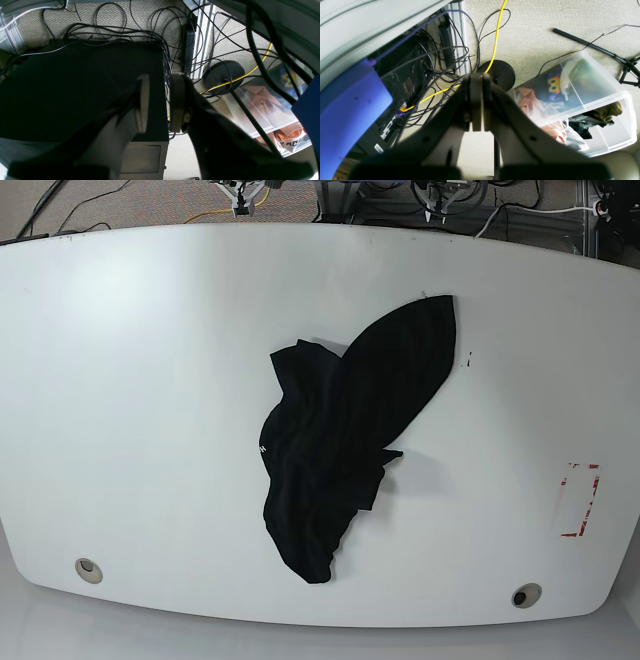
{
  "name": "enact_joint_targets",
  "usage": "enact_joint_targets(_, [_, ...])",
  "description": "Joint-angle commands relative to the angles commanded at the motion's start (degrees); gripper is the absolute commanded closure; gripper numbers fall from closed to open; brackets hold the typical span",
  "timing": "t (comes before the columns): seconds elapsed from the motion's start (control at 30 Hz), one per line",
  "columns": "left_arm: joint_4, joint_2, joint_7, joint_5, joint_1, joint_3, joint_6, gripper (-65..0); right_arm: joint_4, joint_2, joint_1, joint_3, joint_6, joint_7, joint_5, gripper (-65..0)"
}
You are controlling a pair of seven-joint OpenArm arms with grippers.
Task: Layout the t-shirt on the table in an organized manner, then fold the t-shirt properly
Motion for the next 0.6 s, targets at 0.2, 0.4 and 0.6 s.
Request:
enact_joint_targets(0.2, [0.0, 0.0, 0.0, 0.3, -0.1, 0.0, 0.0, -12.6, -0.1, 0.0, 0.2, -0.1, 0.13, 0.0, 0.1, -0.1])
enact_joint_targets(0.4, [0.1, -0.1, -0.3, 0.5, 0.0, 0.1, -0.1, -12.7, -0.2, 0.0, 0.3, -0.1, 0.15, -0.1, 0.1, -0.2])
enact_joint_targets(0.6, [0.2, 0.0, -0.2, 0.7, 0.0, 0.0, -0.1, -12.5, -0.4, 0.0, 0.2, -0.1, 0.1, -0.1, 0.1, -0.1])
